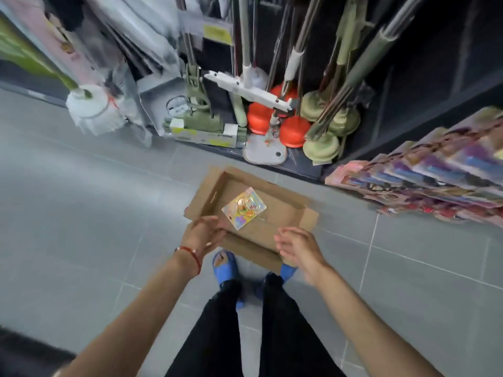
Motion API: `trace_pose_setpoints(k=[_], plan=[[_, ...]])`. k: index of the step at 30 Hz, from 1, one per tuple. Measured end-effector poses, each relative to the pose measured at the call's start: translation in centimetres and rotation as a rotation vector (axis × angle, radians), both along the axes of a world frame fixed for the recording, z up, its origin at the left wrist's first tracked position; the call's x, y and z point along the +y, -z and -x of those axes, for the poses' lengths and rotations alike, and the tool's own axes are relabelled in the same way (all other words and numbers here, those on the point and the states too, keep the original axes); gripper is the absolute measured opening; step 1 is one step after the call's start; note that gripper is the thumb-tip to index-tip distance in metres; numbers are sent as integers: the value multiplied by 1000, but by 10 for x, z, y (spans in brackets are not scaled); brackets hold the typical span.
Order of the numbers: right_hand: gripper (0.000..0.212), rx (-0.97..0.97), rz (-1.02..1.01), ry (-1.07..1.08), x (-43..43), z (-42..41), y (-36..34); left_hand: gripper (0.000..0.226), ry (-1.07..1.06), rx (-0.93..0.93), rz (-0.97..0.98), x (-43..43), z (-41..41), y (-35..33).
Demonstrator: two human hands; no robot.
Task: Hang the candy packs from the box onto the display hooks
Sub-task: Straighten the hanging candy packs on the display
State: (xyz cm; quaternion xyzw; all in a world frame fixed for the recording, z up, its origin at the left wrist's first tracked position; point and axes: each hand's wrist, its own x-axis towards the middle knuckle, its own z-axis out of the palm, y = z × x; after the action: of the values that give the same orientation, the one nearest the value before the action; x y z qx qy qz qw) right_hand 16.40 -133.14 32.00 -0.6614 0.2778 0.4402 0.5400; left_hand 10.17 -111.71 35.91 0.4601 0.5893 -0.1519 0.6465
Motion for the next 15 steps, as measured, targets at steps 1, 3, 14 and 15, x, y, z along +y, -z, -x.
trace_pose_setpoints(k=[1, 3, 14, 15], plan=[[15, 13, 23, -21, 5, 1, 21, 13, 21, 21, -6, 4, 1, 23], [12, 31, 56, -46, 13, 3, 65, 10, 41, 69, -18, 12, 2, 71], [14, -207, 278, -454, 51, 1, 385, 21, 152, 164, 7, 67, -1, 367], [17, -229, 289, -489, 55, -2, 414, 21, 155, 161, -1, 71, -4, 393]])
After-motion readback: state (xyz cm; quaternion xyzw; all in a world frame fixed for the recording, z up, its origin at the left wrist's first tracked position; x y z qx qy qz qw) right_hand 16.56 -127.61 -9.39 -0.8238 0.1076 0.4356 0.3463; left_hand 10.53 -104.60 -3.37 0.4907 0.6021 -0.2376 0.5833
